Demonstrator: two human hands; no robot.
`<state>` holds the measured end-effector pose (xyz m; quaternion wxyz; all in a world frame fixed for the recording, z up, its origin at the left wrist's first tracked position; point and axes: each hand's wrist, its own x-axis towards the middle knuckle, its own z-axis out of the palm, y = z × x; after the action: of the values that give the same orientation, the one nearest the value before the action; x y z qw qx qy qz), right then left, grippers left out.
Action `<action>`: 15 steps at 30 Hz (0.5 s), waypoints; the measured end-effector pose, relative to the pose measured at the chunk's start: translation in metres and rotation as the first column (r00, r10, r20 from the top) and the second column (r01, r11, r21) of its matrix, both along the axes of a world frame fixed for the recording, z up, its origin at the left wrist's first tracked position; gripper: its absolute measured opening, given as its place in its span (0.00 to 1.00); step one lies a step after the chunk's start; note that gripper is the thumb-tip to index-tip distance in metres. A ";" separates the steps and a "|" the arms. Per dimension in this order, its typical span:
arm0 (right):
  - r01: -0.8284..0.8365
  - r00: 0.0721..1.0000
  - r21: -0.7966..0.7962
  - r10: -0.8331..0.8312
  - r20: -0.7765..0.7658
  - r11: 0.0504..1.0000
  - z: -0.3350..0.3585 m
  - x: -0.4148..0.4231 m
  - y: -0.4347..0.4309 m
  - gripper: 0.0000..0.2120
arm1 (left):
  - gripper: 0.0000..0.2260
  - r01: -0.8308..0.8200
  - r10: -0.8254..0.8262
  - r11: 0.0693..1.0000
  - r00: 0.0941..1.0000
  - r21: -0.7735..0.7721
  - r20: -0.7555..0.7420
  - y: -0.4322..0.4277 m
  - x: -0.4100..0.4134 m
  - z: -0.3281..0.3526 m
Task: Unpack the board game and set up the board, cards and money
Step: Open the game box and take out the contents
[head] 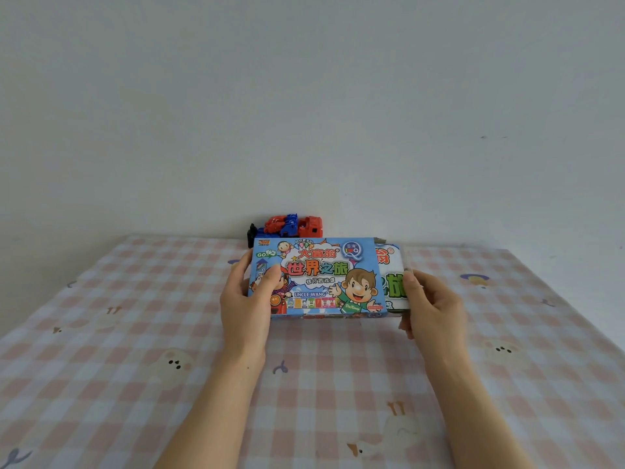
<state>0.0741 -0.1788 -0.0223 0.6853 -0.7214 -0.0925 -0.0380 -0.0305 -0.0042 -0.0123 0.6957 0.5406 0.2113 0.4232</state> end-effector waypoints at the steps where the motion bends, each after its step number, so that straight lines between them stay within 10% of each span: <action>1: 0.022 1.000 0.006 -0.021 -0.007 1.000 0.000 0.001 0.000 0.10 | 0.12 -0.008 0.008 1.000 1.000 -0.004 -0.005 0.001 0.000 0.000; 15: -0.096 0.989 0.120 0.108 -0.097 0.988 0.009 -0.006 -0.001 0.19 | 0.12 -0.014 0.014 0.999 1.000 -0.043 0.011 0.002 -0.001 -0.001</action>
<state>0.0677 -0.1794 -0.0136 0.7306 -0.6760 -0.0912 0.0292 -0.0311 -0.0018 -0.0132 0.7053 0.5218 0.2201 0.4264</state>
